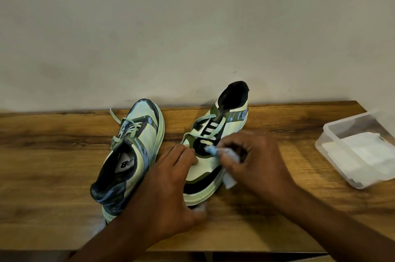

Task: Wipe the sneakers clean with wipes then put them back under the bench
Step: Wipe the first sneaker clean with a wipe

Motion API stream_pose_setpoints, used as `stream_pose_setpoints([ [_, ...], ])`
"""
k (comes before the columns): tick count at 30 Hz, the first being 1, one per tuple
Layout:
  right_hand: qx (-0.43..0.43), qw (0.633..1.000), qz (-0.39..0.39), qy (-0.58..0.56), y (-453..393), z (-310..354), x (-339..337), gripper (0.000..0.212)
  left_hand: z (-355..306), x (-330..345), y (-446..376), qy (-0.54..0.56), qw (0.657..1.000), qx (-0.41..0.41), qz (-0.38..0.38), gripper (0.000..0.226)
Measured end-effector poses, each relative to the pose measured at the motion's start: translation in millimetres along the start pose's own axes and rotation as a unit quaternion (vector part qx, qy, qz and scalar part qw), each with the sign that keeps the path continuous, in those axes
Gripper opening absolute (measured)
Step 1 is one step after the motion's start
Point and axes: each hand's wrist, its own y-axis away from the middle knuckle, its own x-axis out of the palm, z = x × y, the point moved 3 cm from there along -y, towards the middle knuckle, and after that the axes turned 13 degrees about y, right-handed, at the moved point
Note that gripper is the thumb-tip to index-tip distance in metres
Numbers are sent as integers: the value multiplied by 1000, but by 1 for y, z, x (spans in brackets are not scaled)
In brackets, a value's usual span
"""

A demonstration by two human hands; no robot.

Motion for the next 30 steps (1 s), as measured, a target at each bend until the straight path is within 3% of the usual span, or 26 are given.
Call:
stream_pose_setpoints([
  [3, 27, 998, -50, 18, -6, -14, -8, 14, 4, 4, 1, 39, 998, -28, -41, 70],
  [6, -12, 1000, -2, 12, 9, 6, 3, 18, 6, 11, -2, 18, 996, -62, -65, 81],
  [9, -88, 995, 50, 9, 16, 19, 6, 22, 9, 19, -3, -31, 996, -77, -36, 89],
  [15, 34, 999, -38, 9, -4, -21, -9, 19, 8, 22, -6, -64, 994, -93, -8, 90],
  [21, -96, 994, 57, -10, 19, 19, 12, 23, 10, 18, -5, -18, 995, -93, -15, 85],
  [26, 33, 998, -47, -13, -1, -13, -6, 19, 10, 15, -5, -24, 996, -83, -16, 86],
  [28, 35, 998, -60, -7, 3, -9, -3, 19, 10, 15, -6, -26, 996, -81, -18, 85],
  [30, -15, 999, -33, 11, 14, 8, 7, 20, 10, 14, -6, -20, 996, -83, -20, 84],
])
